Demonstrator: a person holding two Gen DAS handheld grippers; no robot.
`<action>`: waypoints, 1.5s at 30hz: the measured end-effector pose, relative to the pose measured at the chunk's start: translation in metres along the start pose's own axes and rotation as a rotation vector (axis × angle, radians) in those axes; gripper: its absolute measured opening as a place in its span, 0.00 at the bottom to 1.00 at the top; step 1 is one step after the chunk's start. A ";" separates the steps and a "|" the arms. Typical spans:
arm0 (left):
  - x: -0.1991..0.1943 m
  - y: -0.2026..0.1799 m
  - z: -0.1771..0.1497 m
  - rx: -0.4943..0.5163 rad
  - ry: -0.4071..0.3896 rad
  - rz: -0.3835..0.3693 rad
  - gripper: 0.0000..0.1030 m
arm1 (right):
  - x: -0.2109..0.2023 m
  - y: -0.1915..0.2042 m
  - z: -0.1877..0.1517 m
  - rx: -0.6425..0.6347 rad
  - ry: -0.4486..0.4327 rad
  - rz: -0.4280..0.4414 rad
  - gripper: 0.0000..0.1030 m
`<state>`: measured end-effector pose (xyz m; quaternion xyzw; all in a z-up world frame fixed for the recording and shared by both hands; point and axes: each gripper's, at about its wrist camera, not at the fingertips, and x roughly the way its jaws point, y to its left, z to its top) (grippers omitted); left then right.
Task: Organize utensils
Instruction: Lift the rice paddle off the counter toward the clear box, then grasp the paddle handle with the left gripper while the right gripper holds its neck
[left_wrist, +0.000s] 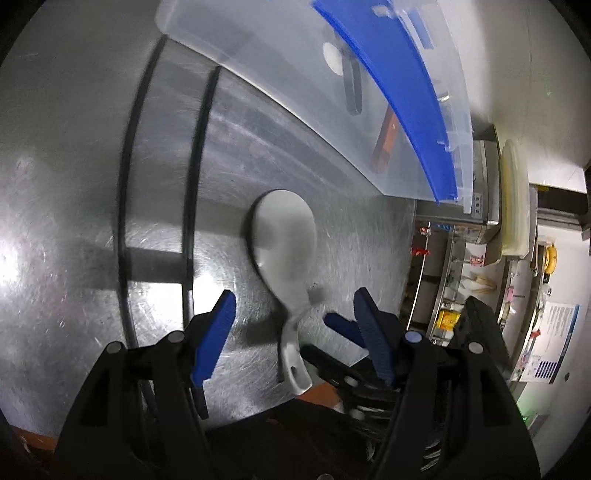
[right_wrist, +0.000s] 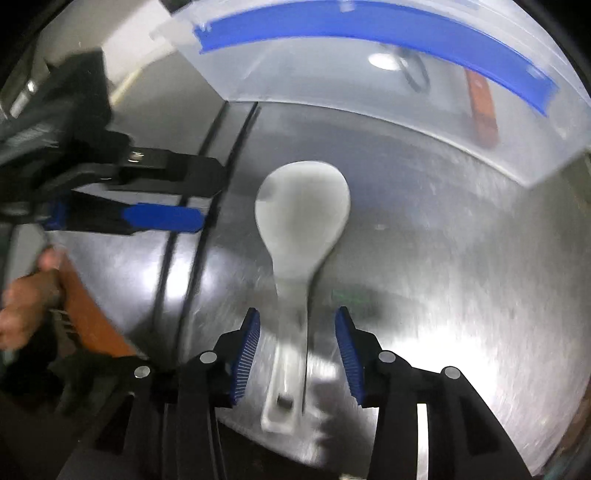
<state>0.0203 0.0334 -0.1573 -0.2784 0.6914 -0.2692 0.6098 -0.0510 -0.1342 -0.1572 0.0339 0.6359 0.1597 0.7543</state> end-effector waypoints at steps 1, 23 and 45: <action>-0.001 0.001 0.000 -0.005 -0.001 -0.002 0.61 | 0.006 0.003 0.006 -0.015 0.006 -0.012 0.43; 0.039 -0.007 0.002 0.009 0.118 -0.028 0.61 | 0.009 -0.071 -0.019 0.224 -0.005 0.456 0.05; 0.085 -0.039 -0.044 0.550 0.380 0.130 0.23 | 0.007 -0.109 -0.024 0.385 -0.037 0.600 0.06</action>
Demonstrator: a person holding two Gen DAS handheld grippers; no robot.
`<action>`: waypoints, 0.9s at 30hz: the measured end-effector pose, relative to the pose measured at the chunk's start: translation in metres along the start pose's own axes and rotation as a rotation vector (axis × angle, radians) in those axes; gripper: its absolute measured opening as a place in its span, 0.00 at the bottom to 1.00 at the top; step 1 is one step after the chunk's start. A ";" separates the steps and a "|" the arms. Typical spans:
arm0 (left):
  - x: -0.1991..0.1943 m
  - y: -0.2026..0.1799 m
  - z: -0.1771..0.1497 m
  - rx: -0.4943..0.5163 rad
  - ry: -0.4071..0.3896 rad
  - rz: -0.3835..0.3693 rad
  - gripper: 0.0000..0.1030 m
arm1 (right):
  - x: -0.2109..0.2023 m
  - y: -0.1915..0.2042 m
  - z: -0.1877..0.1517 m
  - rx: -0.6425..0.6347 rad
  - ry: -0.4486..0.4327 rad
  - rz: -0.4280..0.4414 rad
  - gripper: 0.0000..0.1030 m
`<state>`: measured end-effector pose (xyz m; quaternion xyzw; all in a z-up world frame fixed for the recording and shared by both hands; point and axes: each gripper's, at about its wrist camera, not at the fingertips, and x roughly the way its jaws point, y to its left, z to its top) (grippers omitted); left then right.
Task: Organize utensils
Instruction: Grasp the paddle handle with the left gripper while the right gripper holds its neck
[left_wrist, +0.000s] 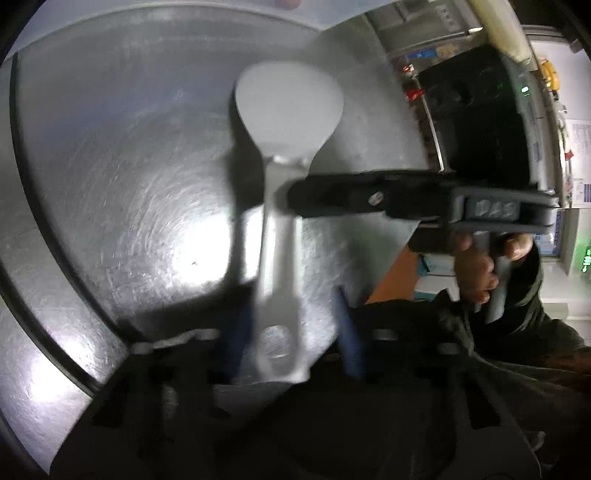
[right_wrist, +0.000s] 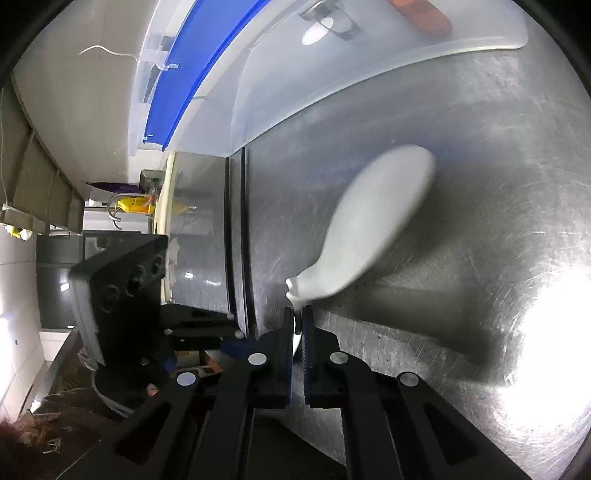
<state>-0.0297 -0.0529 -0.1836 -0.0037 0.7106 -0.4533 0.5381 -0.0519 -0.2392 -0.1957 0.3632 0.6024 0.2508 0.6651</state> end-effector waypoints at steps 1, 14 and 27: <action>0.002 0.000 -0.001 0.008 0.003 0.009 0.23 | 0.000 0.001 0.000 0.004 -0.002 0.003 0.06; 0.006 -0.007 -0.002 0.033 0.007 0.008 0.22 | 0.013 0.000 0.000 0.036 0.022 -0.025 0.08; -0.124 -0.074 0.019 0.243 -0.298 -0.026 0.22 | -0.098 0.147 0.034 -0.356 -0.223 -0.150 0.06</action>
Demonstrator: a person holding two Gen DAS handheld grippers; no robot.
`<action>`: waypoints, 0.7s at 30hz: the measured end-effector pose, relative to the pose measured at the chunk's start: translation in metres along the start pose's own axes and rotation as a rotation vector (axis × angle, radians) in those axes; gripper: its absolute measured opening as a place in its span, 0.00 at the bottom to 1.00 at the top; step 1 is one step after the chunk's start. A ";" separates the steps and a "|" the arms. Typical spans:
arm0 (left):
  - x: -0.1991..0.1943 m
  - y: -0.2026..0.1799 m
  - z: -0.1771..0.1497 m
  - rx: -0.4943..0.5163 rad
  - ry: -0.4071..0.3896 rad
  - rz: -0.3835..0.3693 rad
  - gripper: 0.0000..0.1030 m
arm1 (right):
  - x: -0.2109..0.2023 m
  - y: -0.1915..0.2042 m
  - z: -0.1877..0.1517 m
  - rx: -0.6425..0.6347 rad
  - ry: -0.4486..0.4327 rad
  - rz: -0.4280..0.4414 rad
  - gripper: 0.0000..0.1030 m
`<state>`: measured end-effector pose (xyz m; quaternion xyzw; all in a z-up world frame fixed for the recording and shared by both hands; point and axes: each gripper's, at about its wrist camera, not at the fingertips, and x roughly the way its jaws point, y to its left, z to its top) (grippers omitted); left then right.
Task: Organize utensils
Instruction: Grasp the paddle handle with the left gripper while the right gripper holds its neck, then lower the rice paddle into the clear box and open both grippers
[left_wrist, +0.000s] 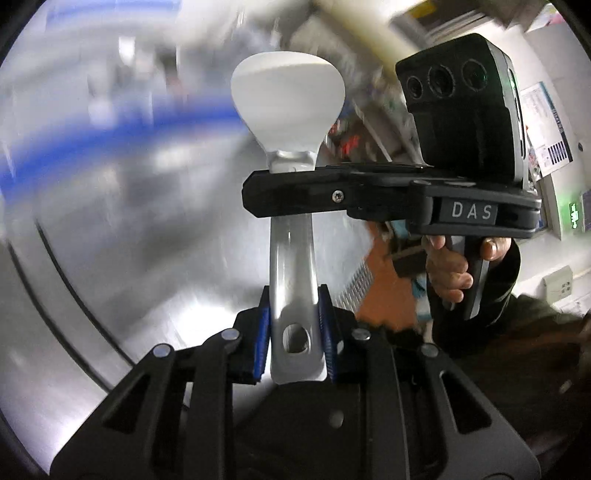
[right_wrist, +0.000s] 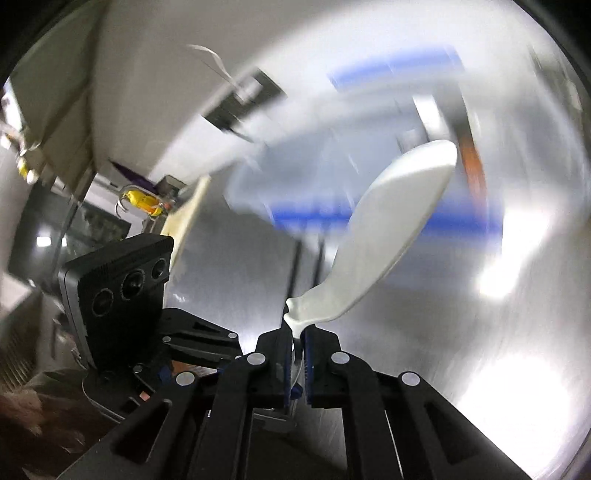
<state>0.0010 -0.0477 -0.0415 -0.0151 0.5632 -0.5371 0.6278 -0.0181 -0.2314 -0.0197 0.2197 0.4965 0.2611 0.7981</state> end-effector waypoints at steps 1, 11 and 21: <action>-0.013 0.001 0.018 0.013 -0.035 0.019 0.22 | -0.005 0.006 0.021 -0.038 -0.017 -0.021 0.06; -0.023 0.110 0.164 -0.256 -0.023 0.105 0.22 | 0.075 -0.023 0.206 -0.077 0.203 -0.176 0.05; 0.067 0.219 0.177 -0.585 0.244 0.127 0.22 | 0.196 -0.111 0.211 0.027 0.494 -0.216 0.06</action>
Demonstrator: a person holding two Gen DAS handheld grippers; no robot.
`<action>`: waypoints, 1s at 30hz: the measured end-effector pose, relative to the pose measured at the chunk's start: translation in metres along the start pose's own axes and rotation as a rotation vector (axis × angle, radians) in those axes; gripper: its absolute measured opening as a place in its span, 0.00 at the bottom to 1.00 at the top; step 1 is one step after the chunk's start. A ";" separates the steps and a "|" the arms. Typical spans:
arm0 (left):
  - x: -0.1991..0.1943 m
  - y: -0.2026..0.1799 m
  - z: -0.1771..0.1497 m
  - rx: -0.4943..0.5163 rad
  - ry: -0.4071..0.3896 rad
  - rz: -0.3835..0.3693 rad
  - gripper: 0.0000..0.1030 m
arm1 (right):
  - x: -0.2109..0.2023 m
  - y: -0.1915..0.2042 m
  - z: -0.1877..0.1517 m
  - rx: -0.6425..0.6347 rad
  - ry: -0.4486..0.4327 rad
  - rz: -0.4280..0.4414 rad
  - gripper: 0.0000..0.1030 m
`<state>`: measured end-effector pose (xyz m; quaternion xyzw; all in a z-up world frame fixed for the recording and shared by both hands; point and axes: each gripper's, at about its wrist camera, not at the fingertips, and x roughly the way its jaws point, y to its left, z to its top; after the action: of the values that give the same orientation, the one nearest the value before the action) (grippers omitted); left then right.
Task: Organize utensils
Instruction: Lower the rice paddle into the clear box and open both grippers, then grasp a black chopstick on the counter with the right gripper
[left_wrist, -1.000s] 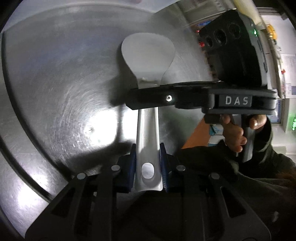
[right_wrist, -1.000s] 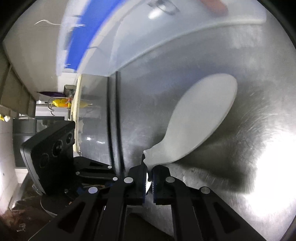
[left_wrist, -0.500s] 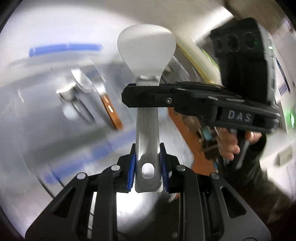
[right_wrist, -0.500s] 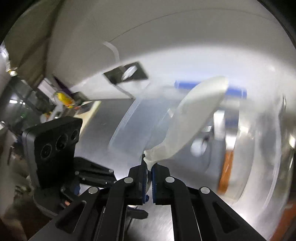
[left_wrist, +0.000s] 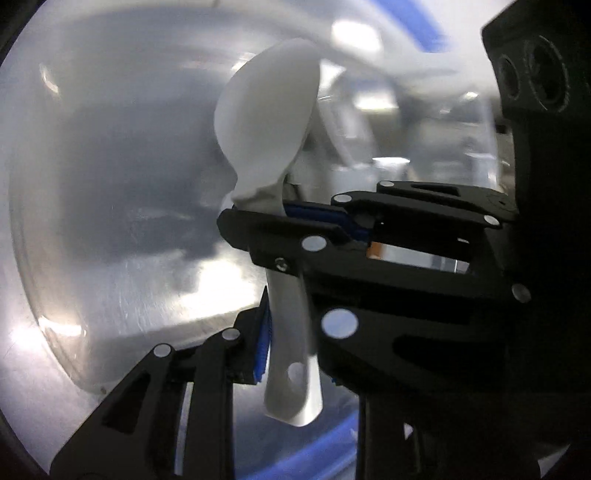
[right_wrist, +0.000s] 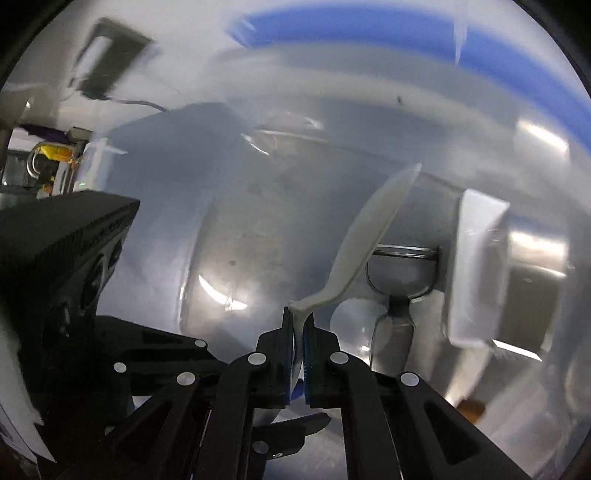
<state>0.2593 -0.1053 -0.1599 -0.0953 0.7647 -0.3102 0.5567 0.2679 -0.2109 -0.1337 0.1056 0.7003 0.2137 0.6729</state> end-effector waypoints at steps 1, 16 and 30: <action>0.006 0.006 0.002 -0.017 0.006 0.007 0.22 | 0.008 -0.007 0.002 0.014 0.016 0.006 0.06; -0.100 -0.020 -0.097 0.185 -0.259 0.005 0.49 | -0.084 0.015 -0.051 -0.079 -0.151 -0.021 0.23; -0.127 0.089 -0.267 -0.074 -0.538 0.047 0.68 | 0.063 0.139 -0.276 -0.250 0.025 -0.122 0.33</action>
<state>0.0798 0.1254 -0.0605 -0.1766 0.6022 -0.2327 0.7430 -0.0291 -0.1031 -0.1280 -0.0245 0.6817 0.2590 0.6838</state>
